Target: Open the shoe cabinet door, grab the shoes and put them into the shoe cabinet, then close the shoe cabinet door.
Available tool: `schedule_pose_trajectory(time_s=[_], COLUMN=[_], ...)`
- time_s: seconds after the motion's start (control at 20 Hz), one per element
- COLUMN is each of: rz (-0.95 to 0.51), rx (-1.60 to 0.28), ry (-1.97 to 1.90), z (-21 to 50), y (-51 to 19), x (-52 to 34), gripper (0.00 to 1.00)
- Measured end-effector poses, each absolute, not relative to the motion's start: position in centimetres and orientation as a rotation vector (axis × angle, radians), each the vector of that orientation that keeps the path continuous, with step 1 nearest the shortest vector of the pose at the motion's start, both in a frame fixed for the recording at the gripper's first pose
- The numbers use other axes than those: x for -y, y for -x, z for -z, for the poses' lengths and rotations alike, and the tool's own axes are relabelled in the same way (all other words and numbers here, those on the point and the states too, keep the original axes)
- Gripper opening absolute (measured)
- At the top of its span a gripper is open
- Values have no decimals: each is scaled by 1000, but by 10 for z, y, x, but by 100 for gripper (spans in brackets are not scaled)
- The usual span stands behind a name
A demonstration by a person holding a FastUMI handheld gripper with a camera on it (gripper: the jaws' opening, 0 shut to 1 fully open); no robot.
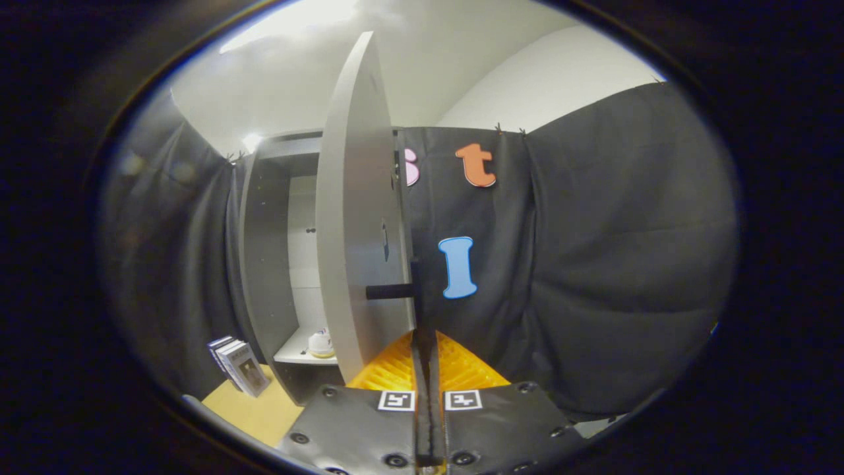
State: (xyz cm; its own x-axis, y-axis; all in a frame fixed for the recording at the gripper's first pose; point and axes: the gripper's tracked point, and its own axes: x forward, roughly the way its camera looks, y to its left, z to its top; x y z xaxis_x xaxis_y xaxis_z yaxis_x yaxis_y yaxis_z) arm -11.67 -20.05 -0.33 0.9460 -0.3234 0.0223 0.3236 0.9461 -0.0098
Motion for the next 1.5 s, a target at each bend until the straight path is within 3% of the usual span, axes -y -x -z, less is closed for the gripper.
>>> schedule_pose_trajectory(time_s=[0.35,0.8,1.15,1.5], rz=[278,441,488,410], rx=[6,37,117,124], ry=[48,72,92,101], z=[4,-11,-30,-12], y=[126,171,184,155], x=[224,287,245,174], gripper=[2,2,2,2])
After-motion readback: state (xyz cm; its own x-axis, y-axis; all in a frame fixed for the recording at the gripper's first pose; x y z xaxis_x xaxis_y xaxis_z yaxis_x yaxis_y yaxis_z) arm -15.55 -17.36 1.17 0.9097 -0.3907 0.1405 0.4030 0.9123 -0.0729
